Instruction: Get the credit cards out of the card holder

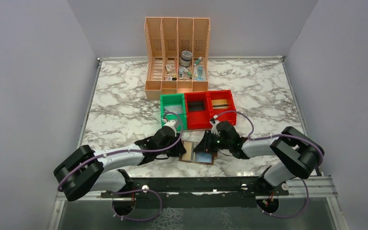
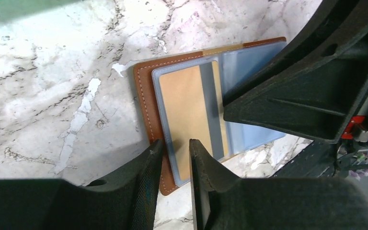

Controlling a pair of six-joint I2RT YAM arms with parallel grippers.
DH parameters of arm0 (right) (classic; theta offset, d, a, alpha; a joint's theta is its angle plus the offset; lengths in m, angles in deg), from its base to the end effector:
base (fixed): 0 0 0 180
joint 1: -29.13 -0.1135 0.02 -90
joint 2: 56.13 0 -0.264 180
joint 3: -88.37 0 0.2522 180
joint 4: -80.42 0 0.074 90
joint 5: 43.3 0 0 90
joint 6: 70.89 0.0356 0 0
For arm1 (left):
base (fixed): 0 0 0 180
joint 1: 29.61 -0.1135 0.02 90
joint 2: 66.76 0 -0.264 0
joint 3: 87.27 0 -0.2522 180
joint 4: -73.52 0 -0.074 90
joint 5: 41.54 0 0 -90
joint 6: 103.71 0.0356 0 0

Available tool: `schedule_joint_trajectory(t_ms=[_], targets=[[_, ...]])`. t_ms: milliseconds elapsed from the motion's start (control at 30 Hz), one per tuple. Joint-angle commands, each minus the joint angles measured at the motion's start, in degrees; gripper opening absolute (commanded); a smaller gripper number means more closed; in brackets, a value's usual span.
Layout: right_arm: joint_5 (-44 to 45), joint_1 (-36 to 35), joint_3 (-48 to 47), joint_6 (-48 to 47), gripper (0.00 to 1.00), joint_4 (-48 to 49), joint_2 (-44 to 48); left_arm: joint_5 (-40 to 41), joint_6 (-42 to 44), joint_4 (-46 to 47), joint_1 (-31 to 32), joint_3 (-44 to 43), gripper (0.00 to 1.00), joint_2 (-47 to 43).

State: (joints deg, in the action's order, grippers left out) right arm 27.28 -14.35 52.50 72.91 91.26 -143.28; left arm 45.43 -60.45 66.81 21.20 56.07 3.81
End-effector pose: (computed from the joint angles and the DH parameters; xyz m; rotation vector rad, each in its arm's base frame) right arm 0.1707 0.1782 0.1106 0.0288 2.5674 1.1763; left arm 0.1405 -0.1753 0.1504 0.1174 2.4612 -0.8949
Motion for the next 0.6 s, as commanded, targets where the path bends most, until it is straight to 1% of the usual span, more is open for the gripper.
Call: schedule_joint_trajectory(t_ms=[0,100,233,333,367,433,567], targets=[[1.44,0.51,1.52,-0.81,0.20,-2.03,-1.27,1.26,1.44,-2.53,0.19,-2.24,0.30,1.62],[0.69,0.51,1.69,-0.19,0.20,-0.89,-1.80,-0.76,1.48,-1.89,0.61,-3.01,0.25,4.17],[-0.72,0.51,2.44,0.81,0.20,1.45,-2.27,-1.09,1.43,-1.56,1.79,-3.43,0.16,4.97],[-2.33,0.59,3.46,2.60,0.19,4.92,-2.53,-0.97,1.24,-1.60,2.27,-3.39,0.10,5.26],[-3.21,0.71,3.67,3.19,0.18,6.22,-2.62,-1.00,1.15,-1.69,2.38,-3.32,0.08,5.42],[-4.97,0.92,3.91,4.24,0.13,8.86,-3.22,-0.91,0.85,-1.72,2.75,-3.16,0.05,5.52],[-7.11,1.41,3.54,4.89,0.05,10.61,-4.21,-1.22,0.51,-1.41,3.23,-3.05,0.00,5.39]])
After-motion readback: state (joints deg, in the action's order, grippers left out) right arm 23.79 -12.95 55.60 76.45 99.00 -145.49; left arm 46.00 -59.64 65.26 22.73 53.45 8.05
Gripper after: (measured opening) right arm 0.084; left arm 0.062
